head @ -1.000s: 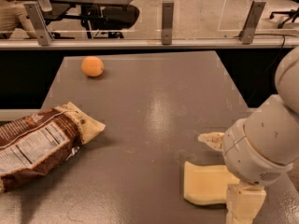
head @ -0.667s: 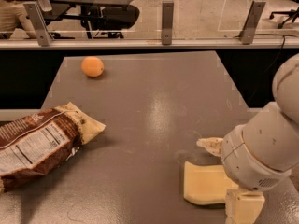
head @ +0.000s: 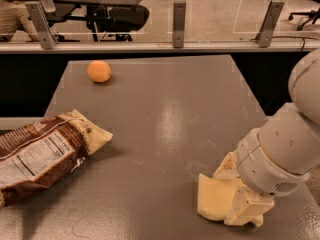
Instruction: Pick sponge
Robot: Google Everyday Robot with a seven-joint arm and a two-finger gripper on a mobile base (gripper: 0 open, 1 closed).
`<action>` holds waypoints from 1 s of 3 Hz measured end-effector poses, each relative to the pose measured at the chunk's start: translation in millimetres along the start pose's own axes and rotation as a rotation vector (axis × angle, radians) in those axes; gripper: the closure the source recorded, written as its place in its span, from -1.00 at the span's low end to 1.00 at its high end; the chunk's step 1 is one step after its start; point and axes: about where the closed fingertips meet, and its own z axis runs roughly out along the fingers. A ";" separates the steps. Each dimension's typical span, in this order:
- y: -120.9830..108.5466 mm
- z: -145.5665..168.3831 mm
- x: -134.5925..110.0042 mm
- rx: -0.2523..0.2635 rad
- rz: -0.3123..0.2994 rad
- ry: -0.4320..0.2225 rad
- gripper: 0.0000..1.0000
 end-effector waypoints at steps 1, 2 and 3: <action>-11.6 -13.1 -2.3 0.008 0.003 -0.010 0.46; -32.3 -39.6 -9.5 0.022 0.004 -0.034 0.92; -81.0 -102.5 -29.4 0.084 -0.017 -0.065 1.00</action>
Offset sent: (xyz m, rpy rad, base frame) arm 0.0599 -0.0018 0.0825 0.0747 -0.0283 -0.0182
